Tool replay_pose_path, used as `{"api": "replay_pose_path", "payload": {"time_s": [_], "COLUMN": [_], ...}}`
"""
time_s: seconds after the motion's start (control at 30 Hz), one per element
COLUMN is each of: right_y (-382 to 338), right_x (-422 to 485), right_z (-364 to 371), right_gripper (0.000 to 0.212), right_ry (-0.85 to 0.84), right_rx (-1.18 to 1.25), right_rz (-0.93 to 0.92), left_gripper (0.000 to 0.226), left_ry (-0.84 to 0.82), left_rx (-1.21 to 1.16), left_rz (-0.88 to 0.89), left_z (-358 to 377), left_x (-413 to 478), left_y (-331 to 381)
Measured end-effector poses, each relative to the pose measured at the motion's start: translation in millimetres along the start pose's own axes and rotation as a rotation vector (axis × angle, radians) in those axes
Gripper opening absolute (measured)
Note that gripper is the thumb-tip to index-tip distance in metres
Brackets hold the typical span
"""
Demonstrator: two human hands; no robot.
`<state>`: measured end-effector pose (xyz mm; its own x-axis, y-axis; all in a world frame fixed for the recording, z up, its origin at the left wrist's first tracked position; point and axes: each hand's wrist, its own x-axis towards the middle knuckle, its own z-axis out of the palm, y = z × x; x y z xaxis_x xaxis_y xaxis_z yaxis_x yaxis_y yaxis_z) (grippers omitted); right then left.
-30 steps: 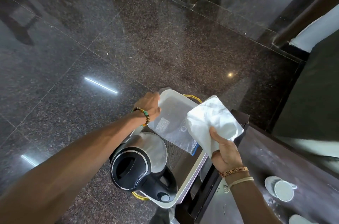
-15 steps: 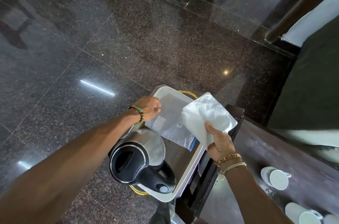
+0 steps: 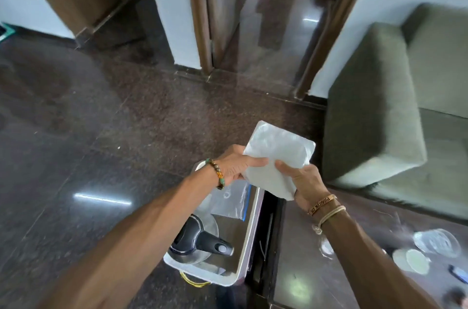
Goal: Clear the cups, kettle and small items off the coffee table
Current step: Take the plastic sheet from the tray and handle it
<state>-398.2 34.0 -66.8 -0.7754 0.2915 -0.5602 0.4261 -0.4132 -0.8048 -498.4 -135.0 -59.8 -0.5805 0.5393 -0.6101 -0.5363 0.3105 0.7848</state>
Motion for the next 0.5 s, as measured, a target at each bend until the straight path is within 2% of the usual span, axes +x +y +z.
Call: {"api": "replay_pose_path", "payload": {"time_s": [0.07,0.13,0.37,0.5], "right_y": [-18.4,-31.7,-64.1,-57.3], "right_x": [-22.9,-44.0,-119.7,-176.8], "right_z": [-13.8,-27.5,-104.6,-160.6], "right_gripper": [0.043,0.042,0.056,0.067], "right_ry": [0.02,0.069,0.498,0.575], "right_rx": [0.019,0.034,0.064,0.092], "right_rz": [-0.068,-0.142,-0.45,-0.521], "left_gripper": [0.039,0.04,0.036,0.035], "left_ry": [0.034,-0.01,-0.169,-0.242], "left_rx": [0.031,0.053,0.218,0.21], "left_rz": [0.074,0.147,0.334,0.395], "left_z": [16.9,35.0,130.2,203.1], "left_x": [-10.8,-21.3,-58.6,-82.0], "left_y": [12.1,23.2,48.3,39.4]}}
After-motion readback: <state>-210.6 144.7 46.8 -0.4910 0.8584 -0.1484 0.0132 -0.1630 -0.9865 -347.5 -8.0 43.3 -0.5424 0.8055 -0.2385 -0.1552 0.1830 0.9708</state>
